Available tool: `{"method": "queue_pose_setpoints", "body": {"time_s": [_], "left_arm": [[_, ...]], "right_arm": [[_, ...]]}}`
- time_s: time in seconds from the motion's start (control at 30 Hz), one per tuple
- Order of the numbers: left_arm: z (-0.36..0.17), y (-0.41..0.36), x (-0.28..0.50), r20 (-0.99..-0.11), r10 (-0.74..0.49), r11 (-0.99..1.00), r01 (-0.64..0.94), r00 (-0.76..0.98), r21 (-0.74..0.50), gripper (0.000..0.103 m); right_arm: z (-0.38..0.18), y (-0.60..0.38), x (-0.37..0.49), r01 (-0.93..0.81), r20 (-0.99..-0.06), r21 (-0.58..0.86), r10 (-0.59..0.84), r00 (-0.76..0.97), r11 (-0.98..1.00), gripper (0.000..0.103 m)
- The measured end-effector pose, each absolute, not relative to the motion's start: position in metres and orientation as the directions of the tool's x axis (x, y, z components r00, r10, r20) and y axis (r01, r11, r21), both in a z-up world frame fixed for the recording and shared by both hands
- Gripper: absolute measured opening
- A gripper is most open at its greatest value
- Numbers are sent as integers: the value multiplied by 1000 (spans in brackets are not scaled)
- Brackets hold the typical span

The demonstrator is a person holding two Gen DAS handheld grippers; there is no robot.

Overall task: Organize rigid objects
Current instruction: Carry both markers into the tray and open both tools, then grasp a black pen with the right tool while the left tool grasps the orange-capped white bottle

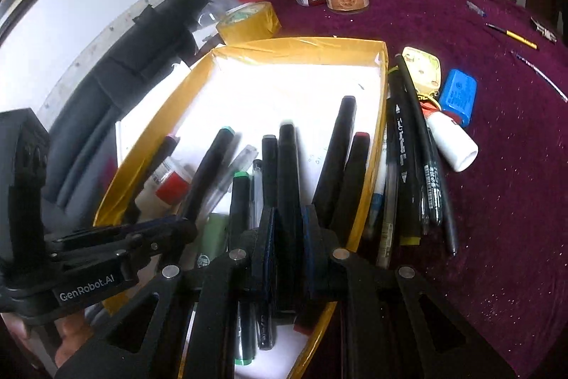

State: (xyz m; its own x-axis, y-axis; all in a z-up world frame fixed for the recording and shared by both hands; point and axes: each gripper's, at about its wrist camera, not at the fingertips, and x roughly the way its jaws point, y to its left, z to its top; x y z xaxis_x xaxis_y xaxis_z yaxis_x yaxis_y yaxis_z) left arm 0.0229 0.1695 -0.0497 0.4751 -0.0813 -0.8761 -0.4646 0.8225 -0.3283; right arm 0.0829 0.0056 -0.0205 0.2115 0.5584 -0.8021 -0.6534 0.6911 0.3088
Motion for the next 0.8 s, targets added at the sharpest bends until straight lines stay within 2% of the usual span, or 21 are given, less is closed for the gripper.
{"method": "queue_pose_setpoints", "body": {"time_s": [0.07, 0.13, 0.23, 0.3, 0.33, 0.37, 0.47, 0.57, 0.67, 0.8], "left_arm": [[-50, 169, 22, -876, -61, 825, -470, 479, -315, 13], [-51, 165, 21, -878, -43, 833, -469, 476, -295, 17], [-48, 153, 19, -874, 9, 859, -451, 485, -241, 32], [-41, 141, 14, -859, 70, 879, -439, 507, -187, 48], [-37, 134, 11, -848, 93, 885, -433, 521, -169, 51], [-35, 129, 10, -841, 104, 890, -428, 532, -161, 52], [-27, 114, 5, -821, 96, 893, -413, 563, -179, 52], [-19, 94, 5, -799, 86, 909, -375, 595, -181, 52], [-13, 71, 9, -791, 73, 931, -327, 607, -164, 54], [-12, 50, 18, -802, 9, 929, -301, 597, -214, 57]], "right_arm": [[-20, 6, 82, -653, -805, 301, 552, 216, 695, 14], [-20, 5, 82, -652, -804, 308, 556, 211, 693, 15], [-17, -5, 81, -644, -781, 365, 598, 181, 672, 24], [-14, -17, 80, -637, -741, 428, 652, 159, 642, 31], [-11, -22, 78, -632, -727, 445, 668, 159, 635, 34], [-8, -32, 76, -627, -706, 461, 688, 169, 628, 40], [0, -61, 72, -616, -649, 511, 739, 182, 600, 41], [6, -94, 71, -593, -599, 551, 773, 209, 587, 47], [5, -126, 74, -561, -577, 576, 782, 235, 594, 48], [-8, -162, 84, -489, -568, 626, 785, 249, 608, 48]]}}
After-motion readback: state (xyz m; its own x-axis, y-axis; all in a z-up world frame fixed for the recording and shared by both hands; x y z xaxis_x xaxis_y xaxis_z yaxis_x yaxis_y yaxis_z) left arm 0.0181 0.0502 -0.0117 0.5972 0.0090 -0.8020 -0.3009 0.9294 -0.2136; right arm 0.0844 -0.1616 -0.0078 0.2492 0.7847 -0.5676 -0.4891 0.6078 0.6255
